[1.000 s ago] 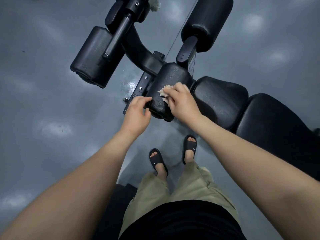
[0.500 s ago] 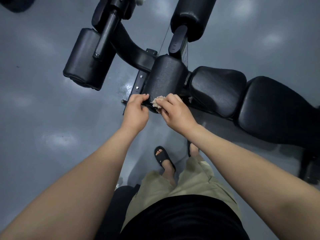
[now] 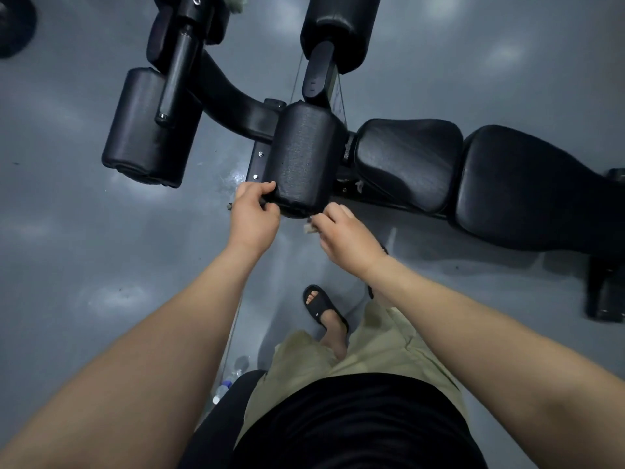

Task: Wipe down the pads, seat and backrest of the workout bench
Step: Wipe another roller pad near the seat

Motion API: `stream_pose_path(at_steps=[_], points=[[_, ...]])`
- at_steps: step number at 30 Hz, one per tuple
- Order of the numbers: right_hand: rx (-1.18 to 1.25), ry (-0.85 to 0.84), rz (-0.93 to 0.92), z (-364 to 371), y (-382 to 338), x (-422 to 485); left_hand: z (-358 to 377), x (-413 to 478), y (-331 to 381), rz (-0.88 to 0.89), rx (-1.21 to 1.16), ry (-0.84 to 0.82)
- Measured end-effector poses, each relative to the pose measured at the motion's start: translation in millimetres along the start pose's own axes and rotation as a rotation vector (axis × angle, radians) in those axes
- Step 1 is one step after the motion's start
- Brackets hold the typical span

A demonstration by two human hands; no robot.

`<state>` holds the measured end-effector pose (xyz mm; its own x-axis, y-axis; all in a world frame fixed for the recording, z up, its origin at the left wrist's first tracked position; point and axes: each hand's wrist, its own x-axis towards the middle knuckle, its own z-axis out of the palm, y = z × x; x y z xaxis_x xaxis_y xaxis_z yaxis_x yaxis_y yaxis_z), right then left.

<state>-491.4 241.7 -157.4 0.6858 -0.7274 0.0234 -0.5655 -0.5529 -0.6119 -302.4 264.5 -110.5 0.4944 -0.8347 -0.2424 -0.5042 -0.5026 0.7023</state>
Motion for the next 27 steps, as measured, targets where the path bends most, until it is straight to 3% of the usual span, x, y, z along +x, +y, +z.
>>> stream_pose_path(at_steps=[4, 11, 18, 27], points=[[0.171, 0.092, 0.207, -31.3, 6.4, 4.6, -0.7, -1.2, 0.8, 0.001, 0.005, 0.0], [0.268, 0.345, 0.312, -73.5, 5.8, 83.1, -2.3, -1.4, 1.9, 0.01, 0.038, -0.009], [0.156, 0.211, 0.257, -34.1, -6.6, 65.0, -4.2, -4.4, 0.2, 0.072, 0.102, -0.04], [0.248, 0.162, 0.251, -36.0, -16.7, 44.9, 0.7, -14.5, 1.4, 0.231, 0.228, -0.07]])
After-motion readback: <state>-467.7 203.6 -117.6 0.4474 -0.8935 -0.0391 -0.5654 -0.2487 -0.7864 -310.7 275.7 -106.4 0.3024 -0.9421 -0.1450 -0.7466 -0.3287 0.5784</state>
